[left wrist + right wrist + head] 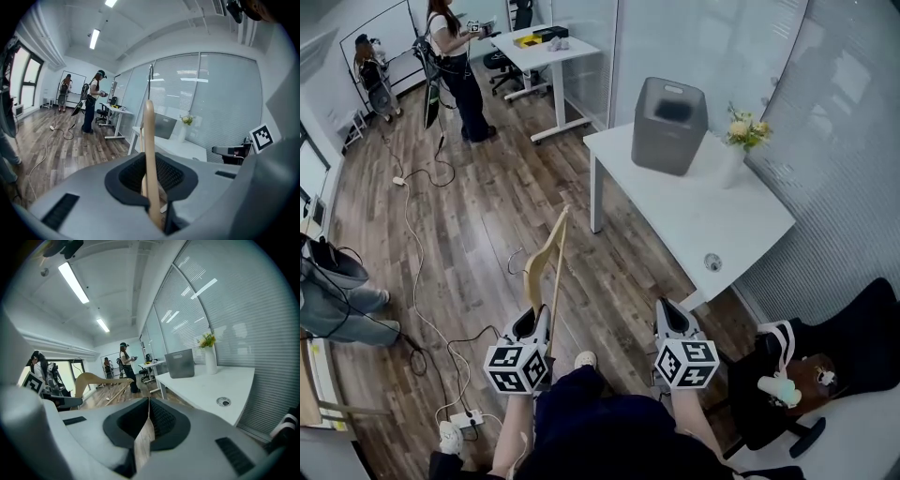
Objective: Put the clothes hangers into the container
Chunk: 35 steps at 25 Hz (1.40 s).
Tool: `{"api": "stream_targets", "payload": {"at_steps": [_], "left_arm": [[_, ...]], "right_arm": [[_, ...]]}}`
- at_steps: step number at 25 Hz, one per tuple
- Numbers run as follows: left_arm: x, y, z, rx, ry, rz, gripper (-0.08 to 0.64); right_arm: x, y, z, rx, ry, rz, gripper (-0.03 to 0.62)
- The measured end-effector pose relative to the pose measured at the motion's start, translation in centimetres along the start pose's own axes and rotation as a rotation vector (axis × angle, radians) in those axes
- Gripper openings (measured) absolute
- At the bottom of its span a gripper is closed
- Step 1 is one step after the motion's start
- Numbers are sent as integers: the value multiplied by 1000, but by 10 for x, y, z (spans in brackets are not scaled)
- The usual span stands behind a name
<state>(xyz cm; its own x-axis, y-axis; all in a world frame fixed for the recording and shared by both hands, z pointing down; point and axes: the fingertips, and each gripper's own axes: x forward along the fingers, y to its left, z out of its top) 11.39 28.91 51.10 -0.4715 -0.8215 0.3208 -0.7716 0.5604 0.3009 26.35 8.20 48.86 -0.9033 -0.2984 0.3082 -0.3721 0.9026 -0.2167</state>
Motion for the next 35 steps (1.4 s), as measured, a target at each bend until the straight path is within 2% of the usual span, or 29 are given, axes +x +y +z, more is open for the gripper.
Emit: {"api": "stream_targets", "payload": {"at_steps": [11, 21, 35], "left_arm": [[55, 32, 32, -6, -7, -14, 57], [96, 68, 55, 9, 7, -40, 57], [91, 78, 49, 5, 38, -59, 57]], "right_arm": [[61, -4, 25, -13, 2, -17, 31], [117, 4, 34, -1, 9, -37, 31], [125, 15, 21, -1, 42, -41, 31]]}}
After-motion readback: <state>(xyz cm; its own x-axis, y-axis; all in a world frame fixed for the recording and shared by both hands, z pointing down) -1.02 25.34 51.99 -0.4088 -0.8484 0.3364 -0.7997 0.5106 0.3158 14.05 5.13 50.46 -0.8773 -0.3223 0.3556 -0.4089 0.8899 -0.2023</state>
